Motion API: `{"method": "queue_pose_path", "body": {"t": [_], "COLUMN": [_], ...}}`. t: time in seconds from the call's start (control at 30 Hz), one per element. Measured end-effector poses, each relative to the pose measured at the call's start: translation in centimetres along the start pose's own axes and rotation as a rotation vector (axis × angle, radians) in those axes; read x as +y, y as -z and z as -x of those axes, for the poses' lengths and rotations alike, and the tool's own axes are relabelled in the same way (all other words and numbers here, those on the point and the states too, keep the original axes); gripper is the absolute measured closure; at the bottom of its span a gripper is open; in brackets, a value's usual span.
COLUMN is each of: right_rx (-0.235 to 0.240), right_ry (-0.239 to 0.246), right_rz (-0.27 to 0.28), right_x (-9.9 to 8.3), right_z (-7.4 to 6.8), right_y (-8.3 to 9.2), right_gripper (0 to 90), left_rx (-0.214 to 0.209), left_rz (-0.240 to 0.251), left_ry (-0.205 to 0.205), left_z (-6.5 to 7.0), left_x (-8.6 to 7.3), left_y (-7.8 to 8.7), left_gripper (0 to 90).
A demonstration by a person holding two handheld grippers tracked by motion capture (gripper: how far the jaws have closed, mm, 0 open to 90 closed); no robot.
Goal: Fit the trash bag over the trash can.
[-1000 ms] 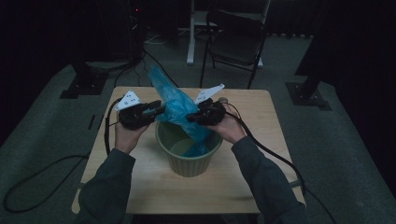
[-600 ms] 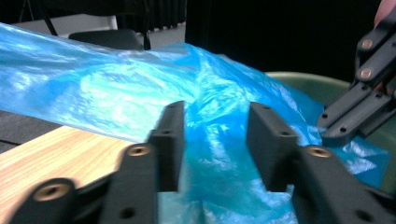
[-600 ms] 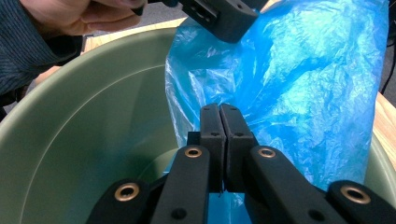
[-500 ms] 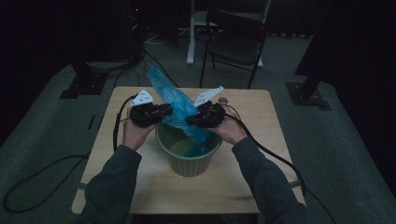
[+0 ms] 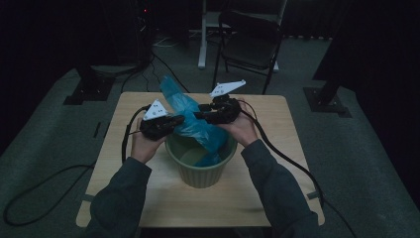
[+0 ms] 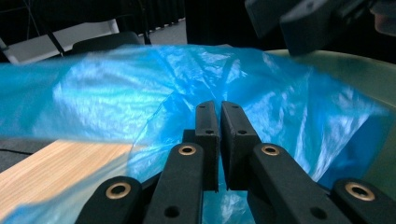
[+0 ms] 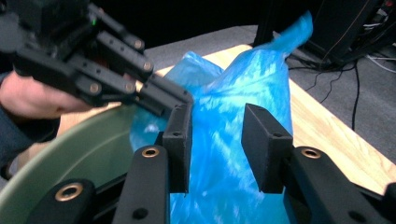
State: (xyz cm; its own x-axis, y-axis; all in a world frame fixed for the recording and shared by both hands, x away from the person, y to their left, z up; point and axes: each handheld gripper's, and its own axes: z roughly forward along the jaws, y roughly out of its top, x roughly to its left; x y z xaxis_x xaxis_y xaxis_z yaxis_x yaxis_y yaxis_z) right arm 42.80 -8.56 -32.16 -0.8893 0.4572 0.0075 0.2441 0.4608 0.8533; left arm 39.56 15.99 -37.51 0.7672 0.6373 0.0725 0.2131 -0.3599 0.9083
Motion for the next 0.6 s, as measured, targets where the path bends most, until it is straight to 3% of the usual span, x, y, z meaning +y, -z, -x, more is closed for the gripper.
{"method": "queue_pose_path", "body": {"t": [0.13, 0.23, 0.3, 0.33, 0.4, 0.6], "right_rx": [-0.015, -0.04, -0.043, -0.043, -0.034, -0.033], "right_ry": [-0.003, 0.015, 0.032, 0.032, 0.074, 0.121], "right_rz": [-0.009, -0.07, -0.104, -0.104, -0.135, -0.166], "right_x": [0.3, 0.3, 0.0, 0.0, -0.6, -1.7], "right_z": [0.0, -0.1, -0.2, -0.2, -0.6, -1.3], "right_y": [-0.4, -1.5, -1.8, -1.8, -2.0, -1.8], "right_gripper": [60.1, 57.8, 69.5, 69.5, 82.6, 89.8], "left_rx": [-0.01, -0.011, -0.014, -0.014, -0.017, 0.025], "left_rz": [0.01, 0.028, 0.03, 0.03, 0.037, 0.059], "left_ry": [-0.015, -0.049, -0.056, -0.056, -0.054, -0.042], "left_z": [0.4, 1.1, 1.2, 1.2, 1.2, 0.7], "left_x": [0.0, 0.1, 0.1, 0.1, 0.0, 0.3], "left_y": [0.0, 0.4, 0.6, 0.6, 0.9, 1.7], "left_gripper": [86.8, 86.8, 86.8, 86.7, 85.5, 79.1]}}
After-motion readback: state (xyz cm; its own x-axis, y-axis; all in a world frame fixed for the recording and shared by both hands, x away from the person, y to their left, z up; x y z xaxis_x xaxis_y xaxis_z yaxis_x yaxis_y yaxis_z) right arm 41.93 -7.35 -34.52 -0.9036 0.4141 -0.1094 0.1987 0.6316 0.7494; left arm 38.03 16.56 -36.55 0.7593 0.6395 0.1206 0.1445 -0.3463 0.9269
